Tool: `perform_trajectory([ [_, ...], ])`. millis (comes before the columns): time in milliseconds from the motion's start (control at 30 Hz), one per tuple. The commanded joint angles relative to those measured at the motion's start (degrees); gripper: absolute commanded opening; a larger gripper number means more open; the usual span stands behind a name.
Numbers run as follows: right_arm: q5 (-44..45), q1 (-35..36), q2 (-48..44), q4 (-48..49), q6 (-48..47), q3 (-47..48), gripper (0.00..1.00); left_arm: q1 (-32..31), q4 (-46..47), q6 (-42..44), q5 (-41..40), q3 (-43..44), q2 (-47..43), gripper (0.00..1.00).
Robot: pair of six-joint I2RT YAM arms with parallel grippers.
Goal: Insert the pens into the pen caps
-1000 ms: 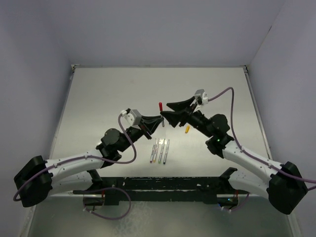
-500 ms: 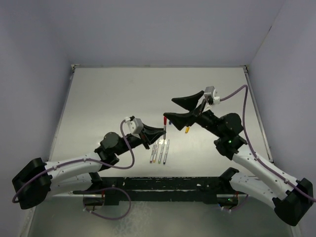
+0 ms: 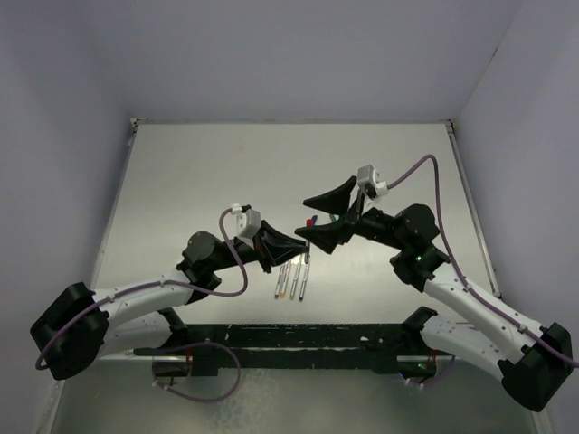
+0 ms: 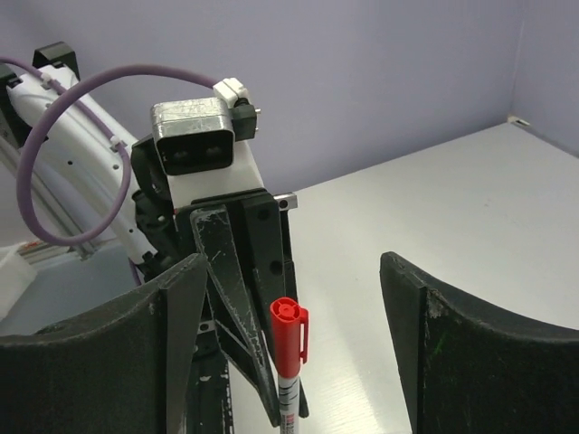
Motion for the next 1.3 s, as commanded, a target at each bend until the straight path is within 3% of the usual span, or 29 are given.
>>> perform_trajectory([
  [0,-3.62,0.0,-1.28,2.92,-0.26,-0.29,0.77,0.32,5.37,-3.42,4.54,3.27,0.19,0.0],
  [133,-4.05,-0.01,-0.43,3.79,-0.27,-0.45,0.7,0.37,8.22,-5.93,6.87,4.08,1.58,0.0],
  [267,-4.35,-0.05,0.48,5.17,0.2,-0.75,0.55,0.41,9.71,-7.38,7.57,4.47,2.47,0.0],
  [300,-4.43,-0.02,0.7,5.27,0.22,-0.77,0.48,0.4,9.9,-7.61,7.44,4.42,2.61,0.0],
  [333,-4.78,0.02,0.8,5.41,0.15,-0.7,0.32,0.44,10.01,-7.87,7.19,4.42,2.67,0.0],
  [367,-4.66,0.01,0.9,5.35,0.27,-0.75,0.03,0.4,10.31,-8.18,6.88,4.34,2.77,0.0],
  [400,-4.38,-0.04,0.89,5.2,0.41,-0.81,0.0,0.4,10.73,-8.59,6.48,4.21,2.83,0.0],
  [667,-6.63,0.03,2.28,4.42,-0.53,-0.96,0.0,0.56,19.08,-13.61,2.3,3.76,3.18,0.0],
  [967,-9.15,0.02,7.05,4.15,-0.02,-1.6,0.0,1.43,25.92,-16.4,1.55,8.88,6.0,0.0],
  [1267,-3.37,0.0,3.39,4.75,-1.35,-2.57,0.0,1.63,26.34,-15.48,2.0,8.08,5.9,0.0],
])
